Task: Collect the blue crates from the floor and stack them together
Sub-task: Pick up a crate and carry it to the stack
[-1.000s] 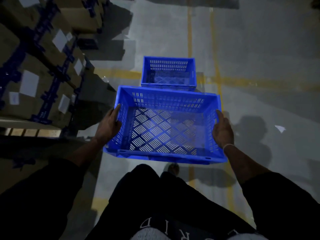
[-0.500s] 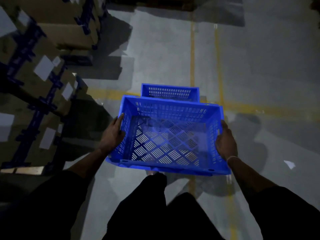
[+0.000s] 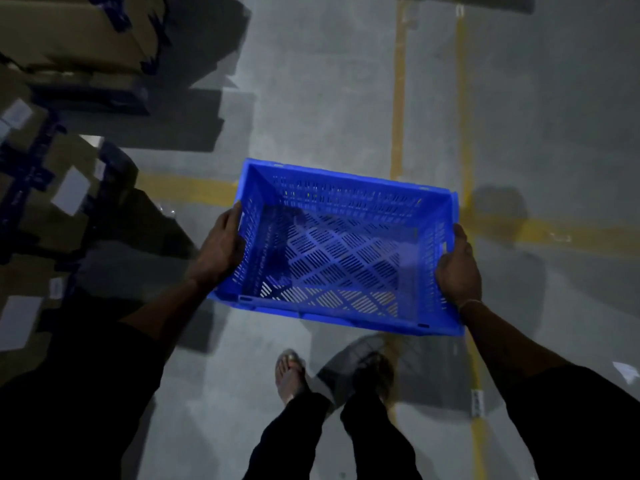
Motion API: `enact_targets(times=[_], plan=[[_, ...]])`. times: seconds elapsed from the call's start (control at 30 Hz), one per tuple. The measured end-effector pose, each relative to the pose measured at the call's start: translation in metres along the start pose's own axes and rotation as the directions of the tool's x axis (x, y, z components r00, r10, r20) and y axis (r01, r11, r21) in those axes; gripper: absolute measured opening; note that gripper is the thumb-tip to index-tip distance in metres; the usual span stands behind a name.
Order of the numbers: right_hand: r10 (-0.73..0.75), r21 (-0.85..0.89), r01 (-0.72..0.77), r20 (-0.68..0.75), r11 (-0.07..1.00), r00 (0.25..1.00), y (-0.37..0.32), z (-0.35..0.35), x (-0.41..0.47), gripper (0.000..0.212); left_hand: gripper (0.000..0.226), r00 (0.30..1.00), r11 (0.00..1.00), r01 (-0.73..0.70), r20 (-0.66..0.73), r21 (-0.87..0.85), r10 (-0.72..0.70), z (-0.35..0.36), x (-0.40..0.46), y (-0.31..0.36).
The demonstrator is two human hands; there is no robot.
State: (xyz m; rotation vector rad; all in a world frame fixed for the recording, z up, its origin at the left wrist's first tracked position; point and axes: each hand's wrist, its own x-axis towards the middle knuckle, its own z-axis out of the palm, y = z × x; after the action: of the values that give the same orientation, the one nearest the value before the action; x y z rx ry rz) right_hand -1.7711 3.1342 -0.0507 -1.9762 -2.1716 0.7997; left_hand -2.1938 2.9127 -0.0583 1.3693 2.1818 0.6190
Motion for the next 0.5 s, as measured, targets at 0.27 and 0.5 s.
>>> enact_targets(times=[0.27,0.5], plan=[[-0.042,0.001,0.042,-0.041,0.999,0.998,0.001,0.033,0.07,0.066,0.049,0.964,0.957,0.226,-0.102,-0.183,-0.247,0.043,0.058,-0.004],[-0.108,-0.076,0.104,-0.051,0.992,0.993,-0.016,0.034,0.112,0.074,0.043,0.982,0.983,0.149,-0.102,-0.104,-0.16,0.041,0.091,-0.012]])
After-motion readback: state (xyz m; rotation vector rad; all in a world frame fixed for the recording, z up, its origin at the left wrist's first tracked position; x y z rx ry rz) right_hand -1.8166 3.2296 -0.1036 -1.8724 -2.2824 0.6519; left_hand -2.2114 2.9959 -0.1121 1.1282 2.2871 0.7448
